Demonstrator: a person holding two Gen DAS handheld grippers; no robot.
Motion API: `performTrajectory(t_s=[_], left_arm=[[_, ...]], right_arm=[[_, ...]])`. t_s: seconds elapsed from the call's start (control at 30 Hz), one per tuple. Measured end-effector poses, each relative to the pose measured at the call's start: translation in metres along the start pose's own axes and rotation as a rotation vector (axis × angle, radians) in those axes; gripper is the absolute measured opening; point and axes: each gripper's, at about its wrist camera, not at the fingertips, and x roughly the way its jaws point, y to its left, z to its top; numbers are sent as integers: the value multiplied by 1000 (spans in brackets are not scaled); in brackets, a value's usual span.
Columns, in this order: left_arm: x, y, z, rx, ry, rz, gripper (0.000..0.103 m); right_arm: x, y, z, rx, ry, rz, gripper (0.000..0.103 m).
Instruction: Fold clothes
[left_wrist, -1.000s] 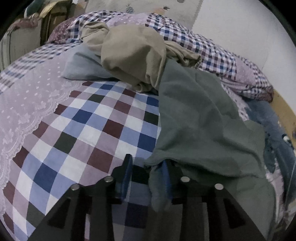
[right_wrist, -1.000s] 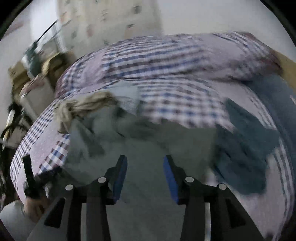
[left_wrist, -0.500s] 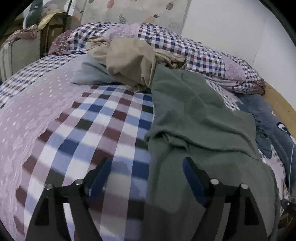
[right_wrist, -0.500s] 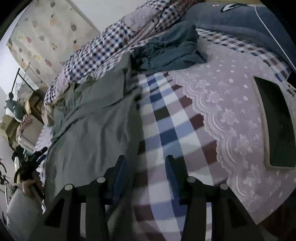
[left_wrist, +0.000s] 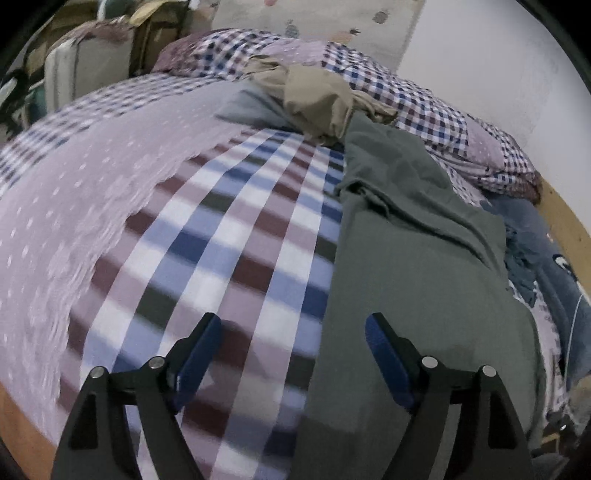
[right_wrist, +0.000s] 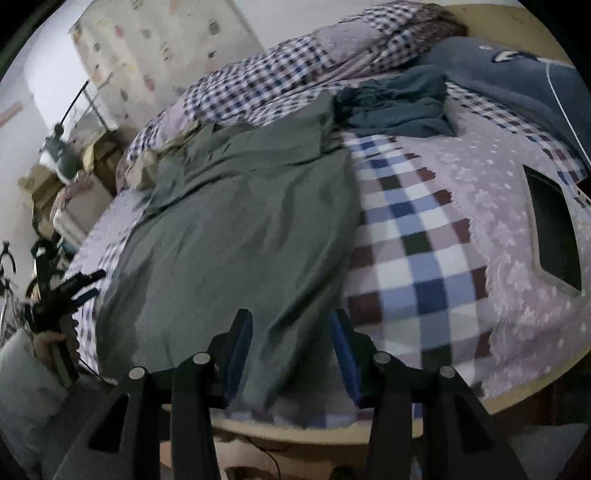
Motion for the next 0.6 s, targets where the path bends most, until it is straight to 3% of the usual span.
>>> performTrajectory(t_s=[0.1,0.17,0.23,0.27,0.33,0.4,0.6], left_arm=[[-9,2,-12,-17,14,-4,84],[-15,1,-19,-19,22,-9,84],[-20,1,-25,-21,28,-6,84],[-22,1,-28,-23,31,-3,84],[-25,3,-33,-31,41,5,84],[-26,7,-37,-40,58,12,84],[-27,18,-47,-89,102,14,84]], right_arm=[[3,14,-9,-61,33,-25,47],[5,11,-13,-70,55,-96,40],[0,-2,-16,-27,57,-192,10],[-6,-15,-16,34,41,-255,5],[-24,-43,-15,167,-4,-328,4],[-36,-68,-18,287,-28,-333,5],[-50,-71,-19,325,-101,-308,12]])
